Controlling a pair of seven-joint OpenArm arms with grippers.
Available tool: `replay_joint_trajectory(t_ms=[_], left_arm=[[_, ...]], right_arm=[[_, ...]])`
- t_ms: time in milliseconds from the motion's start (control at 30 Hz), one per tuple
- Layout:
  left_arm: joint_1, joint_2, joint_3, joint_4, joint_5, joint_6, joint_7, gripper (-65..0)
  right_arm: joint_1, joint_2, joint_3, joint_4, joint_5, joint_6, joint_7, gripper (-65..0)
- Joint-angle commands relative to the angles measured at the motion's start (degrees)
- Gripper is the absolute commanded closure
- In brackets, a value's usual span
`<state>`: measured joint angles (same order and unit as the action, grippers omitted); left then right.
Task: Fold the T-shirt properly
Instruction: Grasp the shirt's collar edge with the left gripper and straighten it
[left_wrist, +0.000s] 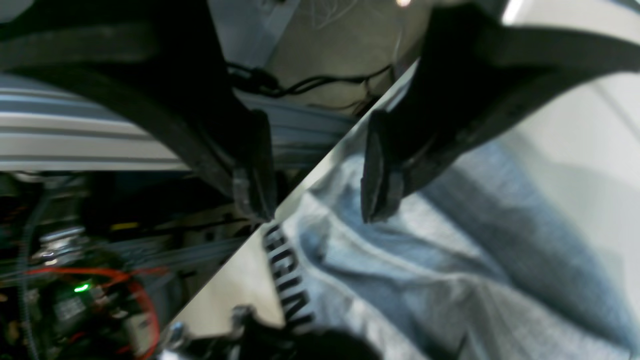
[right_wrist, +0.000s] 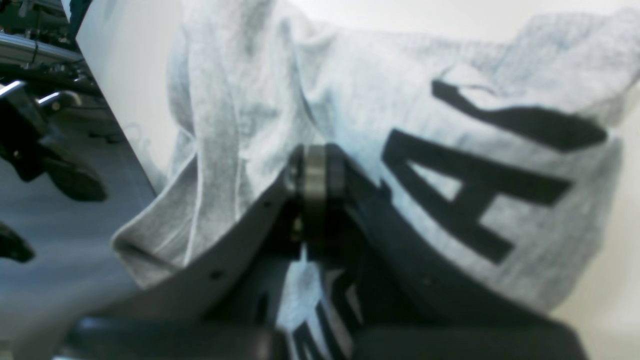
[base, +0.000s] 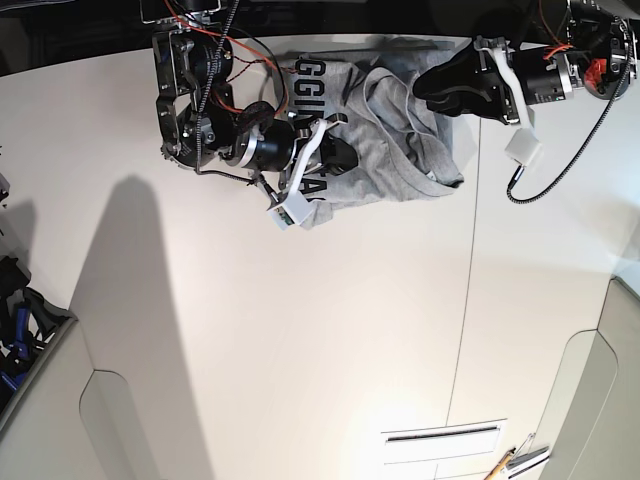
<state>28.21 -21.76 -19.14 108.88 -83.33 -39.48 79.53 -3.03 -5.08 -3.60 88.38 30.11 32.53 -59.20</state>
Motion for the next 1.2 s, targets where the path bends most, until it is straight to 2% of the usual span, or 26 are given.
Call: replay_joint_trajectory(t_ms=[0,100,267,400,467,500,633,667,933,1167], left_arm=[[-0.1,-0.6,0.1,0.8,-1.7,-0.5,-0.8,-31.8],[-0.1,-0.6,2.6,0.8,0.6,-0.5,-1.6,-31.8],[-0.3,-0.7,10.0,0.8,12.1,-0.5,-8.2,-31.8],[-0.6,-0.7,11.9,0.8,16.3,-0.5,-10.8,-31.7],[-0.6,-0.7,11.9,0.8,16.5,-0.5,-10.8,-31.4],[-0.6,-0.7,11.9,0.8,16.5,-0.5,-10.7,-29.0],[-0.6,-0.7,11.2,0.8,16.7,-0.5,-9.2,-3.3],[-0.6,-0.7,10.7,0.9,16.7,-0.5,-8.4,0.0],[0.1,-0.7,2.5,1.5,8.3,-0.5,-1.3,0.0],[4.9,-3.5,-0.4,1.5,7.3,-0.5,-1.0,0.0]], right_arm=[[0.8,-0.3,0.0,0.7,0.9,0.2,0.9,0.0],[0.8,-0.3,0.0,0.7,0.9,0.2,0.9,0.0],[0.8,-0.3,0.0,0.7,0.9,0.2,0.9,0.0],[0.8,-0.3,0.0,0.7,0.9,0.2,0.9,0.0],[0.8,-0.3,0.0,0.7,0.9,0.2,0.9,0.0],[0.8,-0.3,0.0,0.7,0.9,0.2,0.9,0.0],[0.8,-0.3,0.0,0.7,0.9,0.2,0.9,0.0],[0.8,-0.3,0.0,0.7,0.9,0.2,0.9,0.0],[0.8,-0.3,0.0,0.7,0.9,0.2,0.9,0.0],[0.8,-0.3,0.0,0.7,0.9,0.2,0.9,0.0]])
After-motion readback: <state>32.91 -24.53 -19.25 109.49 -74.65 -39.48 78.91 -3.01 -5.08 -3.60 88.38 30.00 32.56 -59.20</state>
